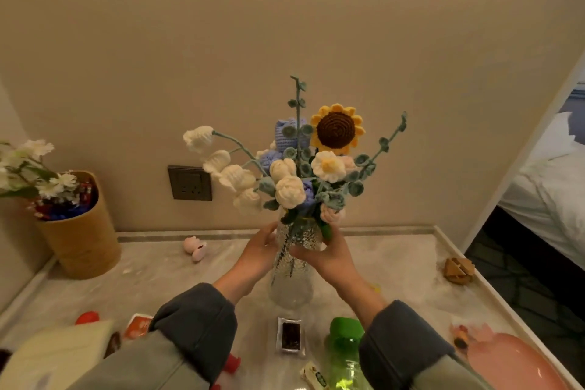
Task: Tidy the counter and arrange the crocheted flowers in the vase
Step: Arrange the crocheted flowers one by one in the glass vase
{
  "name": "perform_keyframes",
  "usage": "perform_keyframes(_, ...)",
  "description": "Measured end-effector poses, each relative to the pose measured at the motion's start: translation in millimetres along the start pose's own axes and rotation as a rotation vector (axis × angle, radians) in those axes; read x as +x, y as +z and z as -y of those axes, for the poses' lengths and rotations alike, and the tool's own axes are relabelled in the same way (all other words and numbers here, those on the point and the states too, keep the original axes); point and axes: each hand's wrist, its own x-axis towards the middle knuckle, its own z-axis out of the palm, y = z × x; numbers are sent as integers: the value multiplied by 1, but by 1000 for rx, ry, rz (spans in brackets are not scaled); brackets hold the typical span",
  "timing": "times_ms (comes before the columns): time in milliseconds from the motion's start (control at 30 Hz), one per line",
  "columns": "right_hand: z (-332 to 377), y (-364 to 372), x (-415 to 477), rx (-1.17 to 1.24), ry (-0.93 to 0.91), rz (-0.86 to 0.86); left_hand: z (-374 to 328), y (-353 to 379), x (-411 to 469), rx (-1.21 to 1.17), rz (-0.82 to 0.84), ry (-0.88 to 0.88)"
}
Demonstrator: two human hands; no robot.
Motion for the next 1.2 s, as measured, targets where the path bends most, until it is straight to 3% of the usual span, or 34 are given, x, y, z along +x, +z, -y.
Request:
perform_keyframes(333, -3, -21, 11, 62, -18, 58, -6, 26, -11, -91, -84, -63)
perform_keyframes(867, 14, -199, 10, -18, 25, -257, -80, 177, 13, -57, 203, 106)
perform_keyframes(1200, -19, -288, 72, 34, 17, -141, -99, 268, 60, -90, 173, 119)
